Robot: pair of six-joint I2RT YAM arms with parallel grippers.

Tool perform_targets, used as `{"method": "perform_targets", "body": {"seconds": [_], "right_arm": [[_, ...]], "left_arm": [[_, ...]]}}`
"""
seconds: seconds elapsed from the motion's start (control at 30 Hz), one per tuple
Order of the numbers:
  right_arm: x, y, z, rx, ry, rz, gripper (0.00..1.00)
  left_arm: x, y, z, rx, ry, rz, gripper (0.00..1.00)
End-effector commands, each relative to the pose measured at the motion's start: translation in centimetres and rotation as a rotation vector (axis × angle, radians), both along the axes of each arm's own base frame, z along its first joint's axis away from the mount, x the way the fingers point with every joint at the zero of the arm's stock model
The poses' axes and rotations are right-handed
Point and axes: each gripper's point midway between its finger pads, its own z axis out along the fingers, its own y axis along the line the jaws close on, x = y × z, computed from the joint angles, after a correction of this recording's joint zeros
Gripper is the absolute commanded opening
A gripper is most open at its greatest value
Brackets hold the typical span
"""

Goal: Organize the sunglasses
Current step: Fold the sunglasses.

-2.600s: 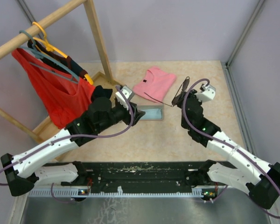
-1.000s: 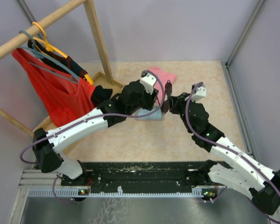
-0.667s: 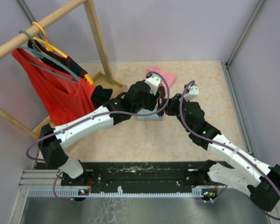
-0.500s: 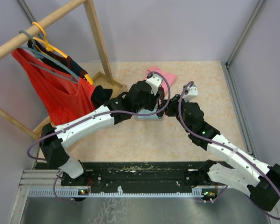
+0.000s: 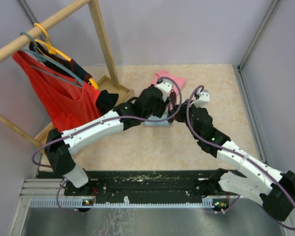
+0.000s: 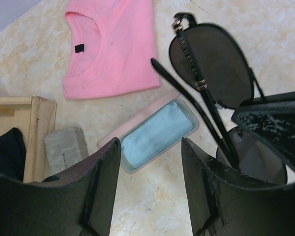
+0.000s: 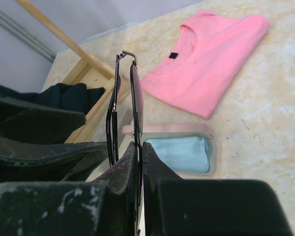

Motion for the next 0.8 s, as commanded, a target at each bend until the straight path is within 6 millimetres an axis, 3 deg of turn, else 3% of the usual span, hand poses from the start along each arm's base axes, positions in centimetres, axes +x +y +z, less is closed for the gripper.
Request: {"method": "perform_targets", "body": {"seconds": [0.0, 0.27, 0.57, 0.77], "right_arm": [[0.3, -2.8, 1.0, 0.071, -0.019, -0.153, 0.00], [-0.1, -5.4, 0.9, 0.104, -0.053, -0.261, 0.00], [-0.8, -4.2, 2.5, 0.042, -0.130, -0.145, 0.00], [-1.1, -3.6, 2.4, -0.054, -0.129, -0.076, 0.00]], "left_arm": [[-0.2, 0.8, 1.5, -0.016, -0.025, 0.027, 0.59], [-0.8, 2.4, 1.2, -0.018, -0.023, 0.063, 0.61], [-1.2, 3.7, 1.0, -0.005, -0.011, 0.102, 0.62], [-1.3, 4.5, 1.1, -0.015, -0.015, 0.130, 0.62]]}}
